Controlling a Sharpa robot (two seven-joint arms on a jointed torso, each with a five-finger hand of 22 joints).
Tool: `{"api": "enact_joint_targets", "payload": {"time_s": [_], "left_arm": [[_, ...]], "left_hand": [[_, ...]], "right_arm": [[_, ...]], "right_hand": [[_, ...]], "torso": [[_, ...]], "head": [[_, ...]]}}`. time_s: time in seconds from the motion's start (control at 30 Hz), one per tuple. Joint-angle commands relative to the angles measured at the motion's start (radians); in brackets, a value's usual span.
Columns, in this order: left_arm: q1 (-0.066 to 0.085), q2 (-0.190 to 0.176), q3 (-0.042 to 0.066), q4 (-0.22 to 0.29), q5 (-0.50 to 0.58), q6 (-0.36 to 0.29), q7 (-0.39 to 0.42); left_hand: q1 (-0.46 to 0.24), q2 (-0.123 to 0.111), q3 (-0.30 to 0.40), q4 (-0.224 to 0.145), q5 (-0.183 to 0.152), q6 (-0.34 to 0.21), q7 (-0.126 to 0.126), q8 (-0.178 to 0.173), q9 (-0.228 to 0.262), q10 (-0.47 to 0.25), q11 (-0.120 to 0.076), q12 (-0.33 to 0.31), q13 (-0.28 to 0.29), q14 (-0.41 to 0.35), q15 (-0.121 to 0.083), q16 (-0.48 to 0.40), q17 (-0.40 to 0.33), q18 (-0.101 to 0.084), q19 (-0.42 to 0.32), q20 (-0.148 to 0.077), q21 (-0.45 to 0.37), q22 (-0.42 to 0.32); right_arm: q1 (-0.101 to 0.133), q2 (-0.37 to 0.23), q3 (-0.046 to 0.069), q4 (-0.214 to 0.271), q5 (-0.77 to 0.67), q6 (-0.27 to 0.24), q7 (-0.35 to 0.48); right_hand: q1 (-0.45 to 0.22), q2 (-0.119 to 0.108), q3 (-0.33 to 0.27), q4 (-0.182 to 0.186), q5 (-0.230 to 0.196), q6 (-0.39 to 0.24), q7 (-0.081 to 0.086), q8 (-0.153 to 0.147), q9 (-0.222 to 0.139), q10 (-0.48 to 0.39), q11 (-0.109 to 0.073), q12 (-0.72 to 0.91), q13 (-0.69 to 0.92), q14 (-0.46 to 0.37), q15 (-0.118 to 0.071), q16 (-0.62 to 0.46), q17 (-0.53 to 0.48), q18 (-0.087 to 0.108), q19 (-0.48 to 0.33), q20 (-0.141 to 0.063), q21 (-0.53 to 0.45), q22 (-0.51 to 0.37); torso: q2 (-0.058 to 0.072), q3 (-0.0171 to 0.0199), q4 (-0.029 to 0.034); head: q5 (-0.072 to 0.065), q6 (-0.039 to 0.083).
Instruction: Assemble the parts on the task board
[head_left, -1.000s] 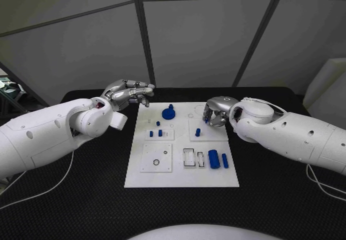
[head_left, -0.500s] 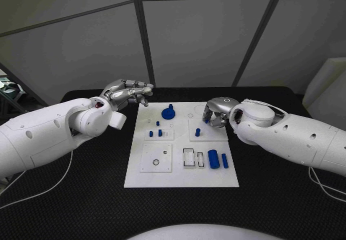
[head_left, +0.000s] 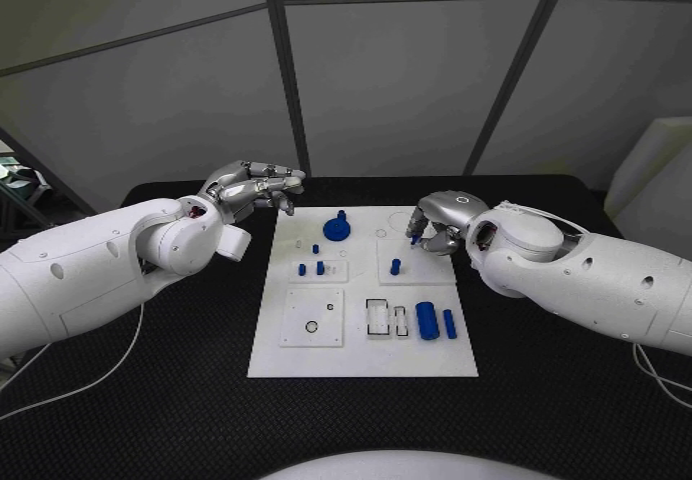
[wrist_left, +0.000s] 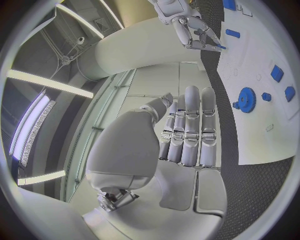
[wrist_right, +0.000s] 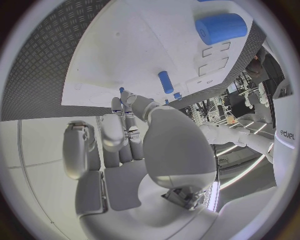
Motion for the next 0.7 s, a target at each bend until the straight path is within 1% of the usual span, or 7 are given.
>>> {"api": "enact_joint_targets", "payload": {"time_s": [0.03,0.17,0.3,0.37,0.5,0.6,0.7], "left_arm": [[0.001,-0.001,0.001,-0.002,0.007,0.005,0.002],[0.001,-0.001,0.001,-0.004,0.007,0.006,0.002],[0.001,0.001,0.001,-0.005,0.007,0.006,0.002],[0.001,0.004,0.001,-0.007,0.007,0.012,0.001],[0.001,0.009,0.001,-0.013,0.007,0.022,0.002],[0.001,0.012,0.001,-0.017,0.007,0.023,0.002],[0.001,0.018,0.001,-0.019,0.007,0.026,0.003]], "left_hand": [[0.005,0.004,0.000,-0.009,0.006,-0.003,0.003,-0.004,0.001,-0.003,0.003,0.002,0.002,0.003,-0.001,-0.008,-0.001,0.011,0.005,-0.002,-0.004,-0.002],[0.005,0.004,0.000,-0.009,0.006,-0.003,0.003,-0.004,0.001,-0.003,0.003,0.002,0.002,0.003,-0.001,-0.008,-0.001,0.011,0.005,-0.002,-0.004,-0.002],[0.005,0.004,0.000,-0.009,0.006,-0.003,0.003,-0.004,0.001,-0.003,0.003,0.002,0.002,0.003,-0.001,-0.008,-0.001,0.011,0.005,-0.002,-0.004,-0.002],[0.005,0.004,0.000,-0.009,0.006,-0.003,0.003,-0.004,0.001,-0.003,0.003,0.002,0.002,0.003,-0.001,-0.008,-0.001,0.011,0.005,-0.002,-0.004,-0.002],[0.000,0.004,-0.003,-0.007,0.005,-0.005,0.005,-0.007,0.002,-0.005,0.004,0.001,0.002,0.004,0.001,-0.012,-0.002,0.011,0.006,-0.001,-0.006,-0.003],[0.000,0.004,-0.003,-0.007,0.005,-0.005,0.005,-0.007,0.002,-0.005,0.004,0.001,0.002,0.004,0.001,-0.012,-0.002,0.011,0.006,-0.001,-0.006,-0.003],[-0.001,0.004,-0.004,-0.007,0.004,-0.005,0.004,-0.007,0.003,-0.005,0.005,0.001,0.002,0.004,0.001,-0.013,-0.003,0.010,0.006,-0.001,-0.007,-0.003]], "right_arm": [[0.003,-0.019,0.002,0.037,-0.007,-0.063,-0.010],[0.003,-0.043,0.005,0.096,0.006,-0.068,-0.014],[0.003,-0.045,0.006,0.151,0.025,-0.065,-0.013],[0.003,-0.035,0.006,0.173,0.037,-0.056,-0.012],[0.003,-0.003,0.006,0.202,0.052,-0.040,-0.006],[0.002,0.024,0.005,0.213,0.056,-0.029,-0.001],[-0.002,0.058,0.003,0.217,0.059,-0.009,0.004]], "right_hand": [[-0.015,-0.005,0.006,-0.001,0.001,0.008,0.000,0.001,0.001,0.009,-0.001,-0.001,-0.001,0.023,-0.006,-0.002,-0.002,-0.018,0.032,-0.006,0.005,0.127],[-0.022,-0.008,0.005,0.000,-0.002,0.010,-0.001,0.000,0.002,0.010,-0.001,-0.001,-0.001,0.023,-0.006,0.000,-0.003,-0.019,0.033,-0.006,0.007,0.129],[-0.028,-0.011,0.005,0.001,-0.005,0.011,-0.001,-0.001,0.002,0.010,-0.001,-0.002,-0.002,0.022,-0.006,0.001,-0.004,-0.019,0.033,-0.006,0.008,0.130],[-0.031,-0.011,0.004,0.003,-0.007,0.011,-0.001,-0.002,0.002,0.010,-0.001,-0.003,-0.002,0.022,-0.006,0.001,-0.006,-0.018,0.032,-0.005,0.007,0.129],[-0.036,-0.011,0.005,0.006,-0.010,0.011,-0.002,-0.003,0.002,0.009,-0.001,-0.003,-0.002,0.022,-0.006,0.001,-0.007,-0.018,0.032,-0.005,0.007,0.129],[-0.037,-0.011,0.005,0.006,-0.010,0.011,-0.002,-0.003,0.002,0.009,-0.001,-0.003,-0.002,0.022,-0.006,0.001,-0.007,-0.018,0.032,-0.005,0.006,0.128],[-0.038,-0.010,0.006,0.007,-0.011,0.010,-0.002,-0.004,0.002,0.008,-0.001,-0.004,-0.002,0.022,-0.006,0.001,-0.009,-0.018,0.031,-0.005,0.005,0.127]], "torso": [[0.000,-0.0002,-0.0004],[0.001,-0.0001,-0.0003],[0.001,0.0000,0.0004],[0.000,-0.0006,0.0014],[0.000,-0.0016,0.0019],[0.000,-0.0024,0.0027],[0.000,-0.0030,0.0035]], "head": [[0.001,0.000],[0.002,0.000],[0.008,0.000],[0.010,-0.002],[0.022,-0.007],[0.030,-0.010],[0.043,-0.014]]}}
